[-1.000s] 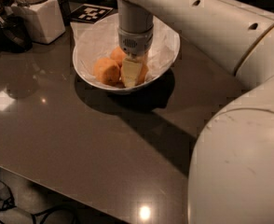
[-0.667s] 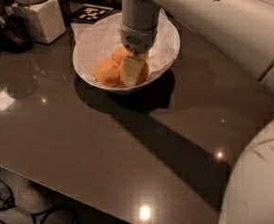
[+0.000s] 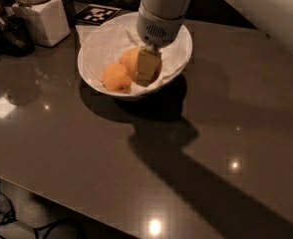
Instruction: Pick orange from white bowl
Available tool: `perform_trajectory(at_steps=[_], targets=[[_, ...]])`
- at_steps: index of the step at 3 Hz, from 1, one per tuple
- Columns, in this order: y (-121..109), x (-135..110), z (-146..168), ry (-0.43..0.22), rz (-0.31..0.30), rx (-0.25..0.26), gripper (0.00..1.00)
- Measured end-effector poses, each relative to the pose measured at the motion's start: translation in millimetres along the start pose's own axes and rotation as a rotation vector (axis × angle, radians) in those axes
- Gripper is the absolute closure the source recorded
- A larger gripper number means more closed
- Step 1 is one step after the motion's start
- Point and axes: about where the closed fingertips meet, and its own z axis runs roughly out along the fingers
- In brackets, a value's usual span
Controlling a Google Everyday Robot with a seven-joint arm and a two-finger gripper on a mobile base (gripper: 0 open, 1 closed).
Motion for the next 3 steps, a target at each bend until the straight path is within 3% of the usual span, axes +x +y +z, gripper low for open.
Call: perform_trajectory(at_steps=[1,3], targets=[[0.1,-0.3,-0.2,-0.001,-0.001,0.001,1.00],[31.3,4.6,-43.3,-0.084,-0.016,-0.022,1.00]])
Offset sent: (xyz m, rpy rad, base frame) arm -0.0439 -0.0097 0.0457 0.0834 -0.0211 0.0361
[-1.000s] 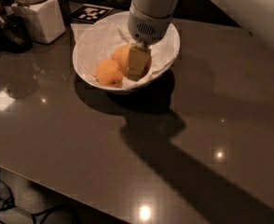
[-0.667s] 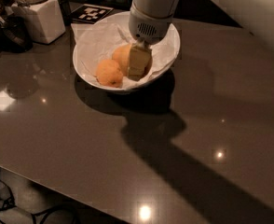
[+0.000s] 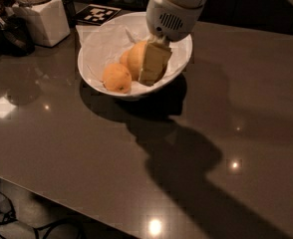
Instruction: Pick orange from white bowl
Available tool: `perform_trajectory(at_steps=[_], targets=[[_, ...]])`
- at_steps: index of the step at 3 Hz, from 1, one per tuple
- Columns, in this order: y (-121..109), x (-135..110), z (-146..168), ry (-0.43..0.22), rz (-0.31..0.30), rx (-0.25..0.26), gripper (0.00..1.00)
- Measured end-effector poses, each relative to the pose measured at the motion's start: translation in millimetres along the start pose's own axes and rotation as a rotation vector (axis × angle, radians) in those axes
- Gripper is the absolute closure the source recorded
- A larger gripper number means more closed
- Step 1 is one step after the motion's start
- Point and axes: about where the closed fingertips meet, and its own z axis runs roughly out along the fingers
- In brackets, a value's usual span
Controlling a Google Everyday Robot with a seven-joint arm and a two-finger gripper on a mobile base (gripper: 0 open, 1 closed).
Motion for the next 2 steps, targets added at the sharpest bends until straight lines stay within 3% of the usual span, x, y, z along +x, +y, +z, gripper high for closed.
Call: perform_trajectory(at_steps=[1,2], targets=[[37.5,12.1,-49.4,-0.061,0.019,0.021,1.00],[38.4,12.0,-51.1,-0.064,0.019,0.023,1.00]])
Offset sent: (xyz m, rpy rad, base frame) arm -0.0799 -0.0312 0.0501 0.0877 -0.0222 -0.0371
